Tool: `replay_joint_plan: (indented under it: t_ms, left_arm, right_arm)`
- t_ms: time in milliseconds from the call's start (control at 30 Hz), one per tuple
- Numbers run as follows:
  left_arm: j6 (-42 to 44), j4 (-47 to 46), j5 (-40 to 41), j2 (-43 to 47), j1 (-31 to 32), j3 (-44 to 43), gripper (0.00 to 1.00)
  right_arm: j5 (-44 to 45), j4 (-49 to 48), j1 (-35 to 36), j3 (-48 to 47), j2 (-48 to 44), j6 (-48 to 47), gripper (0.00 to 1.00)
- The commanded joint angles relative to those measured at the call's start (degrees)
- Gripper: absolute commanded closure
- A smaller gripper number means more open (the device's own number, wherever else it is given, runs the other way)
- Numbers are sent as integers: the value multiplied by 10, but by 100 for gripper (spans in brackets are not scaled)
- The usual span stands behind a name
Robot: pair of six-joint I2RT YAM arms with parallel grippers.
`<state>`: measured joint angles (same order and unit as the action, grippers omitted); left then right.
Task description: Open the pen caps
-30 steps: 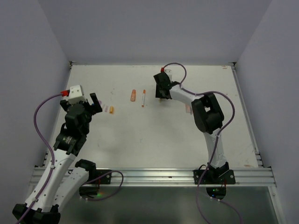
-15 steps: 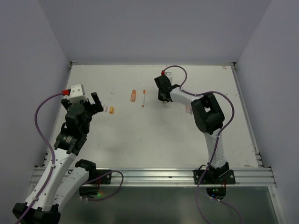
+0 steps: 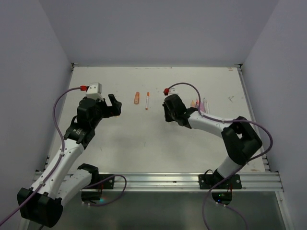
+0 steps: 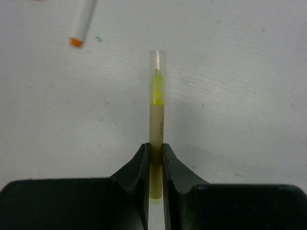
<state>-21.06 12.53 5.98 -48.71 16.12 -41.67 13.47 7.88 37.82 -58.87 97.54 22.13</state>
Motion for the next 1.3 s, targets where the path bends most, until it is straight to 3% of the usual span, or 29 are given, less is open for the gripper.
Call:
replay_joint_plan:
  t_ms: [0, 167, 500, 967, 1267]
  left_arm:
    - [-96, -58, -116, -27, -3, -21, 0]
    - [-178, -158, -220, -80, 2, 8, 0]
    - [-264, -215, -144, -127, 102, 26, 13]
    - [-301, -218, -126, -134, 116, 50, 37]
    - [-296, -222, -126, -135, 118, 50, 58]
  right_arm:
    - [-40, -100, 48, 44, -96, -44, 100]
    - [-64, -191, 119, 104, -158, -60, 100]
    - [-36, -298, 204, 139, -175, -62, 100]
    - [-9, -326, 219, 137, -161, -59, 100]
    - [-6, -329, 221, 134, -155, -58, 100]
